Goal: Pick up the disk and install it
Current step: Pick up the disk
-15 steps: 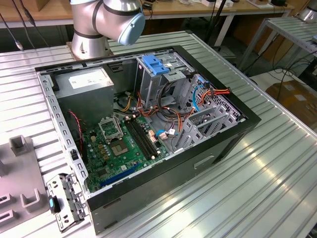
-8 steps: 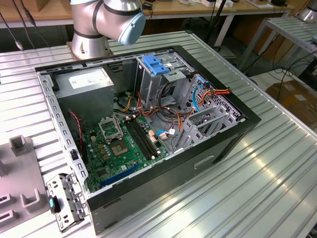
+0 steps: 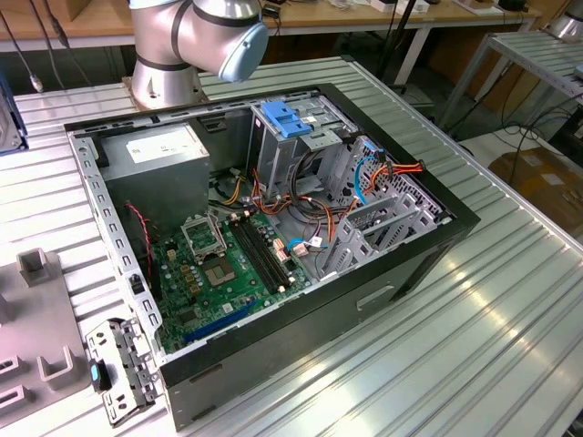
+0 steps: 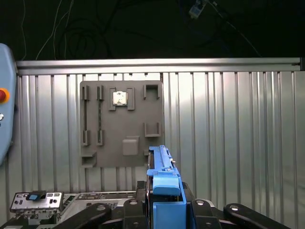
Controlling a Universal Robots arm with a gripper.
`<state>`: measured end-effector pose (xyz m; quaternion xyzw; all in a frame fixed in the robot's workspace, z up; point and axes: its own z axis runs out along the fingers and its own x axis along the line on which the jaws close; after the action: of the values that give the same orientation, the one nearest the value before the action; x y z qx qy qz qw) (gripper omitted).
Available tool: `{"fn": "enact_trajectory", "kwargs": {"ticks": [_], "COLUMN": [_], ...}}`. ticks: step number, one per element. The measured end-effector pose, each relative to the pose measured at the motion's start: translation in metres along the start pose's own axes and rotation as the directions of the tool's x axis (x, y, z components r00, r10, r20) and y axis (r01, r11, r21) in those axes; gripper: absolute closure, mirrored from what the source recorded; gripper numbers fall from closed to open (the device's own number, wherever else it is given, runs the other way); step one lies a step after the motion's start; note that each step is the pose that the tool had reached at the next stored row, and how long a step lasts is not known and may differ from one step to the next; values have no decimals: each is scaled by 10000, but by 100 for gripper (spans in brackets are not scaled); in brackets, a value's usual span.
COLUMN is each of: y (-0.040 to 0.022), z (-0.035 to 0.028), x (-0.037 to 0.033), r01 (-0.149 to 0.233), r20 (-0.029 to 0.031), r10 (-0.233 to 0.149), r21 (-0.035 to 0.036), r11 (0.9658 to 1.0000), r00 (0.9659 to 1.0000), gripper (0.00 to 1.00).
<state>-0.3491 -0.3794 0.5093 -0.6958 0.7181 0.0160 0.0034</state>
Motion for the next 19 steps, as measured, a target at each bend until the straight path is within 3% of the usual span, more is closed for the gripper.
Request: {"fn": "enact_trajectory", "kwargs": {"ticks": [10,19], "y": [-116,-273], "z": [-2,-4], "x": [-3,-6], "r01": [-5,-7], "r20": [0,0], "r10": [5,7], "r21": [0,-1], "r11": [10000,10000], "r00": [10000,10000], "gripper": [63,63]}}
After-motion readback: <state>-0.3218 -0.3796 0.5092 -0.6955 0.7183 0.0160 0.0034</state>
